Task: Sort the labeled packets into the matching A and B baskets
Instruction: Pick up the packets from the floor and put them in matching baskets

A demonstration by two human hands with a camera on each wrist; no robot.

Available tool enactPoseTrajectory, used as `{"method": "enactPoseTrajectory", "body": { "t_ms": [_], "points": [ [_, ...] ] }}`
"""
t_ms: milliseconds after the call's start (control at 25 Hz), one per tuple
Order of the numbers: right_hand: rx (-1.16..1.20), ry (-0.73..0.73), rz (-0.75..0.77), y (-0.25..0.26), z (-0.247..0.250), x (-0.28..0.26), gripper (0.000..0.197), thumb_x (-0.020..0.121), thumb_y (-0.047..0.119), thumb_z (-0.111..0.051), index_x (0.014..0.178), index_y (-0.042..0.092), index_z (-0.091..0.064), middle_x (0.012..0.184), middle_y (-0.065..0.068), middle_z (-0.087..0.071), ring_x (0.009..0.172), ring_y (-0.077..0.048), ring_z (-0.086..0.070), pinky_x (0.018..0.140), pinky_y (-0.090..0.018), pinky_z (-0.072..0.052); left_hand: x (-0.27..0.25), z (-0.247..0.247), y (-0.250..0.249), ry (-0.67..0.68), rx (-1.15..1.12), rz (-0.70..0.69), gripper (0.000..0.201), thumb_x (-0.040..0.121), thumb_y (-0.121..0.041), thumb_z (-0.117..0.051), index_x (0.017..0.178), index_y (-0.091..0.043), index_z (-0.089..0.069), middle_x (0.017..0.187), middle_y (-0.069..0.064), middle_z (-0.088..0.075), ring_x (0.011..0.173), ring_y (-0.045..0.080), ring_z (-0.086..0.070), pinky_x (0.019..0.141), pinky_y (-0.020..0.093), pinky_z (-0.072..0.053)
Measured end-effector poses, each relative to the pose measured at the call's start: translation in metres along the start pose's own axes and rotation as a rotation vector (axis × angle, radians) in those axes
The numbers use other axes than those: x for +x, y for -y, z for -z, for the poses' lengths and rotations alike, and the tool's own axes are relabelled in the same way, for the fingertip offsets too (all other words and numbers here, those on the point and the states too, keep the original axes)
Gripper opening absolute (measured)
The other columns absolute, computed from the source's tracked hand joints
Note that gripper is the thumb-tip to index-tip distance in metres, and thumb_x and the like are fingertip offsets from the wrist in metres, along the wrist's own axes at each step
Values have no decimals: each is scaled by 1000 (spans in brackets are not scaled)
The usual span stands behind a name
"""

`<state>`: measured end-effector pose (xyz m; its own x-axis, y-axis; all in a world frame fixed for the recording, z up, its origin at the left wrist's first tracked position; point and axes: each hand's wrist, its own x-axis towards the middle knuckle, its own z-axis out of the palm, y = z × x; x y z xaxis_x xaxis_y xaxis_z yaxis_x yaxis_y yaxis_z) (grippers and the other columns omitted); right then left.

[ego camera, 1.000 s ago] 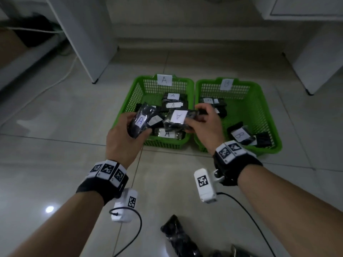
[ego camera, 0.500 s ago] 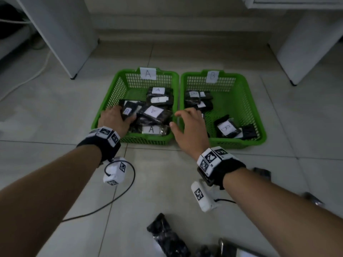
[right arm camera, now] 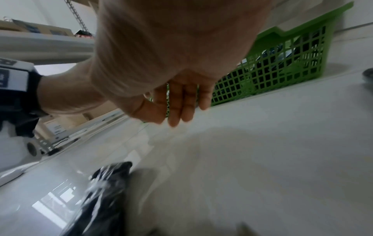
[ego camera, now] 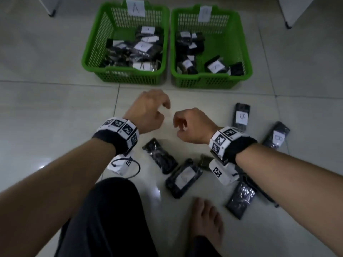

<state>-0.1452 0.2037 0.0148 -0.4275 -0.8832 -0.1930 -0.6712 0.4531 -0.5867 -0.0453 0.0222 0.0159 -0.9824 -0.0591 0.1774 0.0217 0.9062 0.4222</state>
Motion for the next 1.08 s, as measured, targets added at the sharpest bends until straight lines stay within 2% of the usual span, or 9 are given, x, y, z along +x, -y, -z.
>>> {"method": "enactPoseTrajectory", "body": {
  "t_ms": [80, 160, 280, 360, 440, 600, 760, 920, 1080],
  "points": [
    [4, 210, -70, 5, -6, -20, 15, 70, 20, -69, 84, 24, -72, 77, 13, -66, 74, -10, -63, 68, -29, -51, -10, -2, -14, 398, -25, 21, 39, 68, -10, -69, 105, -19, -67, 108, 2, -61, 102, 22, -52, 87, 42, -47],
    [-38, 409, -97, 6, -15, -39, 31, 67, 25, -74, 97, 28, -71, 93, 12, -65, 88, -12, -62, 76, -30, -51, -9, -3, -21, 676, 81, 27, 47, 69, -22, -79, 114, -26, -63, 115, -1, -55, 107, 19, -45, 88, 36, -44],
    [-222, 591, -49, 0, -25, -54, 62, 61, 32, -85, 118, 33, -63, 113, 9, -52, 104, -12, -44, 83, -33, -42, -2, -13, -25, 937, 233, 56, 62, 56, -31, -93, 109, -31, -60, 110, -7, -50, 105, 16, -44, 85, 33, -45],
    [-295, 580, -1, -5, -27, -54, 65, 57, 33, -90, 117, 31, -65, 113, 6, -51, 104, -14, -48, 83, -33, -45, -1, -26, -24, 981, 281, 54, 63, 44, -31, -98, 95, -29, -62, 104, -6, -56, 99, 19, -54, 82, 34, -52],
    [-241, 522, 4, -9, -24, -48, 63, 55, 29, -91, 114, 27, -68, 113, 3, -59, 102, -20, -59, 83, -37, -54, -3, -32, -18, 946, 270, 67, 59, 40, -27, -97, 88, -26, -63, 98, -4, -60, 90, 21, -59, 76, 32, -53],
    [-35, 331, -132, -23, -1, -31, 61, 54, 20, -91, 110, 26, -69, 107, 8, -67, 91, -14, -62, 75, -29, -53, 0, -11, 6, 715, 194, 145, 45, 64, -24, -89, 93, -21, -55, 82, -6, -51, 83, 22, -51, 65, 28, -33],
    [340, 61, -198, -33, 28, -10, 60, 51, 7, -92, 102, 20, -63, 94, 0, -71, 79, -17, -67, 69, -32, -57, -1, 20, 33, 382, 119, 288, 38, 77, -31, -76, 87, -22, -41, 72, -1, -53, 73, 32, -57, 60, 34, -42],
    [646, -186, -252, -33, 55, 10, 63, 54, -10, -90, 104, 16, -61, 92, -2, -71, 70, -5, -66, 63, -23, -53, -3, 31, 41, -56, -54, 246, 38, 74, -15, -72, 88, -15, -37, 79, 2, -51, 69, 25, -48, 58, 33, -33],
    [812, -390, -282, -37, 70, 22, 64, 55, -11, -90, 104, 19, -63, 94, -1, -71, 77, -10, -67, 65, -24, -57, 9, 37, 40, -252, -180, 203, 39, 77, -11, -75, 99, -11, -44, 93, 1, -52, 77, 16, -46, 68, 28, -37]
  ]
}}
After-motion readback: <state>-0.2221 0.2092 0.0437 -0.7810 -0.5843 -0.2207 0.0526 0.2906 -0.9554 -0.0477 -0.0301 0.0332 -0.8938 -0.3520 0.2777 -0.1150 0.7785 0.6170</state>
